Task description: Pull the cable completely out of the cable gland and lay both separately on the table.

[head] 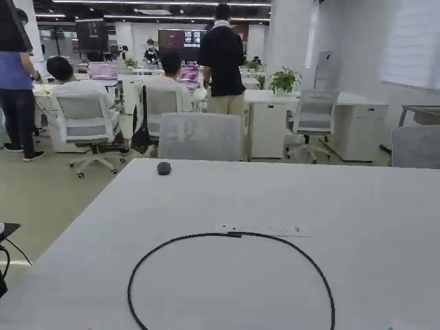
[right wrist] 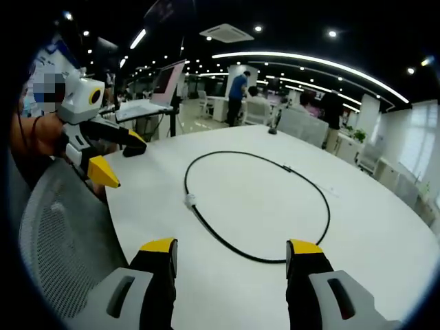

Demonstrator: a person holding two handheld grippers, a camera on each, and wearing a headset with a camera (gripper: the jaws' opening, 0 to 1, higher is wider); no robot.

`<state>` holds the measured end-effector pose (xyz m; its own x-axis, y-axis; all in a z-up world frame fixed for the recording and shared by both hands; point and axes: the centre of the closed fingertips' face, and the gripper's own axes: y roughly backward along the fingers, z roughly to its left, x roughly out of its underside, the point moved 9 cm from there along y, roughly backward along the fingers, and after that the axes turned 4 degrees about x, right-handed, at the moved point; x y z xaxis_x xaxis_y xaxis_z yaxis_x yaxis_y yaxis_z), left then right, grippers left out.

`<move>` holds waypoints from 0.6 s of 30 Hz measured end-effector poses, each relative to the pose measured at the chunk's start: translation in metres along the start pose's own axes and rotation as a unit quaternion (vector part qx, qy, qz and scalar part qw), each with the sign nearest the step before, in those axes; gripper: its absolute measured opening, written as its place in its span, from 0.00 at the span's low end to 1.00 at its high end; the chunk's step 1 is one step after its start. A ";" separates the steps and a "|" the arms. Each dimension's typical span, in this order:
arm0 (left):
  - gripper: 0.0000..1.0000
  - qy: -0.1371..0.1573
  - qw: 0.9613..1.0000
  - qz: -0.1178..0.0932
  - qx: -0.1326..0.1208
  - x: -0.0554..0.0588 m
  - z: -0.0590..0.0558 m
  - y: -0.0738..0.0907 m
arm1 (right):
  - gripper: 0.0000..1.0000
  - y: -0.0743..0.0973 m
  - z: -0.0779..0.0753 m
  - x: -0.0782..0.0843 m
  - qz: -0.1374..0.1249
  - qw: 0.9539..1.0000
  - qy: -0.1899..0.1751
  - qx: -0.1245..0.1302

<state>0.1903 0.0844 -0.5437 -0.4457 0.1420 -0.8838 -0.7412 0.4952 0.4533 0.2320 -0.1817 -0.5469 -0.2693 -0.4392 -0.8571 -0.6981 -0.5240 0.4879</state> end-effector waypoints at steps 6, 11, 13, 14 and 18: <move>0.88 -0.001 1.000 -0.001 0.004 0.000 -0.002 -0.002 | 0.60 0.003 -0.002 0.000 0.001 1.000 -0.002 0.004; 0.88 -0.001 1.000 -0.003 0.007 0.000 -0.003 -0.002 | 0.60 0.003 -0.003 0.001 0.000 1.000 -0.002 0.008; 0.88 0.000 1.000 -0.002 0.006 0.000 -0.003 -0.002 | 0.60 0.003 -0.002 0.001 0.000 1.000 -0.001 0.008; 0.88 -0.001 1.000 -0.002 0.006 0.001 -0.003 -0.002 | 0.60 0.003 -0.002 0.001 0.000 1.000 0.000 0.007; 0.88 -0.001 1.000 -0.002 0.007 0.000 -0.003 -0.002 | 0.60 0.003 -0.001 0.001 0.000 1.000 -0.001 0.007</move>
<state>0.1902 0.0804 -0.5446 -0.4425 0.1420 -0.8855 -0.7349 0.5084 0.4488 0.2307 -0.1846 -0.5464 -0.2698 -0.4377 -0.8577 -0.7069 -0.5148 0.4851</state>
